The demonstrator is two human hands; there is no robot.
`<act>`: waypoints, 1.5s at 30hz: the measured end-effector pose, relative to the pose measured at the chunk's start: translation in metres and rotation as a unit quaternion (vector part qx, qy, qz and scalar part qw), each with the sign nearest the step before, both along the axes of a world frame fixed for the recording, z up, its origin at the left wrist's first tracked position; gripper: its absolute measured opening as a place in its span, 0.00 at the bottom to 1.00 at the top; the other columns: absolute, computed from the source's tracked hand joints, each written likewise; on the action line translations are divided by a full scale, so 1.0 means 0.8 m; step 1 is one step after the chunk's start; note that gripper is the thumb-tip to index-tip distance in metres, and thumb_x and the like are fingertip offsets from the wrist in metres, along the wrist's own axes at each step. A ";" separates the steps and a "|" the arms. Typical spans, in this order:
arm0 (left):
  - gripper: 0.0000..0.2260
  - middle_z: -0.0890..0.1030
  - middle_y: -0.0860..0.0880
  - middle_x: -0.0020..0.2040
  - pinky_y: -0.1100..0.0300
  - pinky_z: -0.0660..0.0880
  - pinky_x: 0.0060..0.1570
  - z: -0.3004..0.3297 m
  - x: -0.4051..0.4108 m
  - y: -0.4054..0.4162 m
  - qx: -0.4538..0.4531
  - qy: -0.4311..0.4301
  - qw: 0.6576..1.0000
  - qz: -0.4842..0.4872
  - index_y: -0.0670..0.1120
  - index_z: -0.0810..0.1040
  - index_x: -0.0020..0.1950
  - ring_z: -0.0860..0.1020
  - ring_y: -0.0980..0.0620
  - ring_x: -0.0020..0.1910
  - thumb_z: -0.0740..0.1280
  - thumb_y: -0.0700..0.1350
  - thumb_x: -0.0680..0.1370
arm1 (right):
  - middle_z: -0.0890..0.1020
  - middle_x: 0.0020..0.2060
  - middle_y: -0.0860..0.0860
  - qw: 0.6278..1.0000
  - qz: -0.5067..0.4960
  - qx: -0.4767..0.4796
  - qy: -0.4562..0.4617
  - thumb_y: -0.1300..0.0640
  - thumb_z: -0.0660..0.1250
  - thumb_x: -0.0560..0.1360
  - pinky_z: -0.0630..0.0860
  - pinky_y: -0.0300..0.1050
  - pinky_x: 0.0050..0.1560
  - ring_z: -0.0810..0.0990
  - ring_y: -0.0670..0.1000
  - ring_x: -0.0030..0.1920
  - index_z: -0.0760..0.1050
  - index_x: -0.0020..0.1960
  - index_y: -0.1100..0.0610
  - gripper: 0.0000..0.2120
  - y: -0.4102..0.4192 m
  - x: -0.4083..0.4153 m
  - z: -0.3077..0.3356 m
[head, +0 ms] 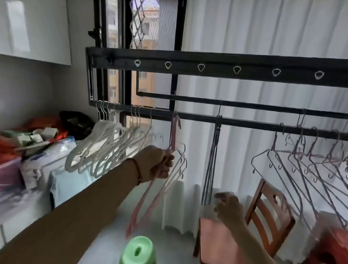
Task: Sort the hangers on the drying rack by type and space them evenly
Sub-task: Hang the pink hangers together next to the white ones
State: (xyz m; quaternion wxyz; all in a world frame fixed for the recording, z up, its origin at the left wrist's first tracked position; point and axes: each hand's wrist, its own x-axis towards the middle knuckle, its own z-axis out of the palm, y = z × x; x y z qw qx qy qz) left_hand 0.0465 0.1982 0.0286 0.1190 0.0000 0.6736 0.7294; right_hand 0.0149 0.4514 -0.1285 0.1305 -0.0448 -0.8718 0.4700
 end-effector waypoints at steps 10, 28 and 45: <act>0.17 0.69 0.49 0.25 0.69 0.64 0.18 0.076 -0.110 0.035 0.063 -0.018 0.997 0.043 0.40 0.71 0.40 0.65 0.58 0.17 0.52 0.43 0.86 | 0.85 0.40 0.53 0.993 -0.004 -0.116 0.035 0.64 0.63 0.78 0.80 0.42 0.32 0.85 0.53 0.37 0.81 0.52 0.57 0.09 0.026 -0.006 0.090; 0.28 0.75 0.35 0.62 0.45 0.77 0.52 0.038 -0.086 0.065 -0.699 0.218 0.654 0.189 0.36 0.68 0.68 0.77 0.36 0.58 0.65 0.55 0.78 | 0.78 0.60 0.54 0.917 -0.193 0.275 0.217 0.55 0.68 0.72 0.71 0.50 0.63 0.75 0.54 0.63 0.77 0.60 0.56 0.17 0.100 0.028 0.167; 0.11 0.78 0.41 0.50 0.45 0.80 0.53 0.000 -0.048 0.402 -0.159 0.048 0.979 -0.117 0.39 0.76 0.59 0.79 0.45 0.44 0.64 0.45 0.81 | 0.72 0.67 0.56 0.912 -0.239 0.326 0.066 0.44 0.59 0.79 0.72 0.56 0.64 0.70 0.56 0.68 0.73 0.67 0.55 0.21 0.216 0.043 0.136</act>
